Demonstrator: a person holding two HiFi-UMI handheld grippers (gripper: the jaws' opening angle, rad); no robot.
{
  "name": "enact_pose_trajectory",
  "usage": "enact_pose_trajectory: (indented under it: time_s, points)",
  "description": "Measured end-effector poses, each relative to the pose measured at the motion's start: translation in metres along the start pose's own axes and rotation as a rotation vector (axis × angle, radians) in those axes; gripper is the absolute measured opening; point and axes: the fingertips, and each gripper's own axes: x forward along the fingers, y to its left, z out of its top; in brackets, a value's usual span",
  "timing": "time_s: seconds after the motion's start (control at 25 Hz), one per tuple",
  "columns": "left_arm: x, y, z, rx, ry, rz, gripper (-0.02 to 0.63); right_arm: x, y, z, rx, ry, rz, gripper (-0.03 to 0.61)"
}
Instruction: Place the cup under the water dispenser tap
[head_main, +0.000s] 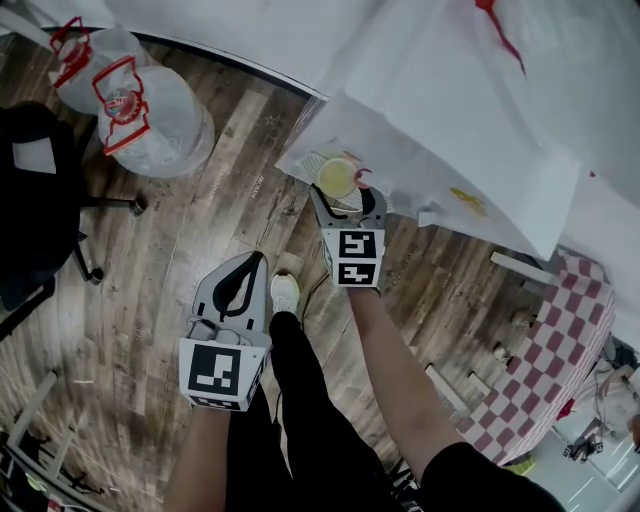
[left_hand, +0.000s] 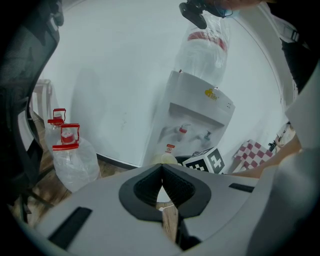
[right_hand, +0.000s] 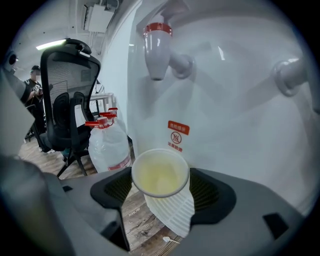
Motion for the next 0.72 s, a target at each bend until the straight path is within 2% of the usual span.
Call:
enact_pose_trajectory:
  time_s: [0.72]
  points:
    - [-0.026,-0.003,0.017,0.048,-0.011,-0.013,0.014,-0.031,0.007,0.002,-0.011,0.038,0.001,0.358]
